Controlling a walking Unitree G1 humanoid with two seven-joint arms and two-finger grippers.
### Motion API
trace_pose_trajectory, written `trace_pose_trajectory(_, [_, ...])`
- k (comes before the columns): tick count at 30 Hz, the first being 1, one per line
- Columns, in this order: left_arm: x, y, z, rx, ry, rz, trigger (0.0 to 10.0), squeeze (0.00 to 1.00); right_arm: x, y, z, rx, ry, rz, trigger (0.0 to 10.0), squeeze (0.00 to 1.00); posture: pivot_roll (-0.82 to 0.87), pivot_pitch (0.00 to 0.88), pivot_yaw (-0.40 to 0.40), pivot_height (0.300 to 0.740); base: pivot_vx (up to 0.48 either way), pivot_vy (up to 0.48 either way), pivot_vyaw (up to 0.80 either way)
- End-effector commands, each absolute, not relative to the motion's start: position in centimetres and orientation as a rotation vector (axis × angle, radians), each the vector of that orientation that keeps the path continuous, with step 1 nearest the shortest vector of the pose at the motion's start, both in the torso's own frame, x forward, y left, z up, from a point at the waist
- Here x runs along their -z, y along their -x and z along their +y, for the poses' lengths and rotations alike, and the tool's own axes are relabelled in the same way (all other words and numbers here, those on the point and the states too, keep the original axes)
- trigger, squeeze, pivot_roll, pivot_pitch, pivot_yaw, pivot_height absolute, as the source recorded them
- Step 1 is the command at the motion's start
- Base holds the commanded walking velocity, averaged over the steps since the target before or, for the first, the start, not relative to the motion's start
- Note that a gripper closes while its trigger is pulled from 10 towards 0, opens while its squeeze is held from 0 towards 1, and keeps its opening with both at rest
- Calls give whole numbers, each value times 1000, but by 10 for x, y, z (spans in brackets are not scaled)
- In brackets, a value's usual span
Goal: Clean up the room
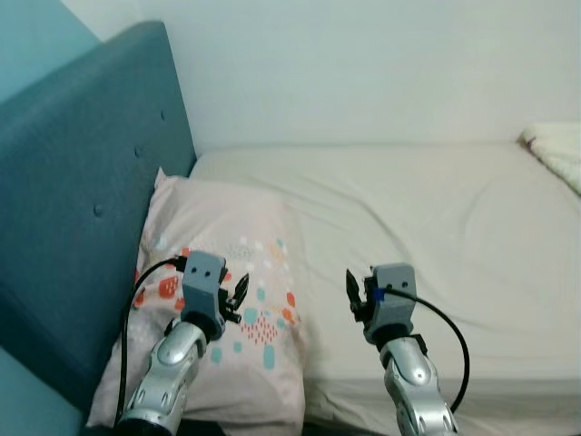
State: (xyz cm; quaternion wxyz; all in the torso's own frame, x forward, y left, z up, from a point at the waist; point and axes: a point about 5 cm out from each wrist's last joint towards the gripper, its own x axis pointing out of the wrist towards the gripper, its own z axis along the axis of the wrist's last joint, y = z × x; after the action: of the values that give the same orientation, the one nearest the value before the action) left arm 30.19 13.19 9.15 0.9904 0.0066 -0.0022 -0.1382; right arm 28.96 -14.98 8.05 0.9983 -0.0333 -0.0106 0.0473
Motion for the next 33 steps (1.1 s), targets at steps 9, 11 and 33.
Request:
trace_pose_trajectory(9, [-108, -305, 118, 268, 11, -32, 10000, 0, -82, -294, -159, -65, 35, -11, 10000, 0, 30, 0, -10, 722, 0, 0, 0])
trace_pose_trajectory(11, [-110, -304, 118, 275, 6, -50, 10000, 0, -83, -295, -159, -67, 38, -12, 10000, 0, 23, 0, -7, 732, 0, 0, 0])
trace_pose_trajectory(33, [-96, -297, 120, 209, 53, 23, 10000, 0, -63, -291, -156, -84, -66, 122, 10000, 0, -3, 0, -27, 740, 0, 0, 0])
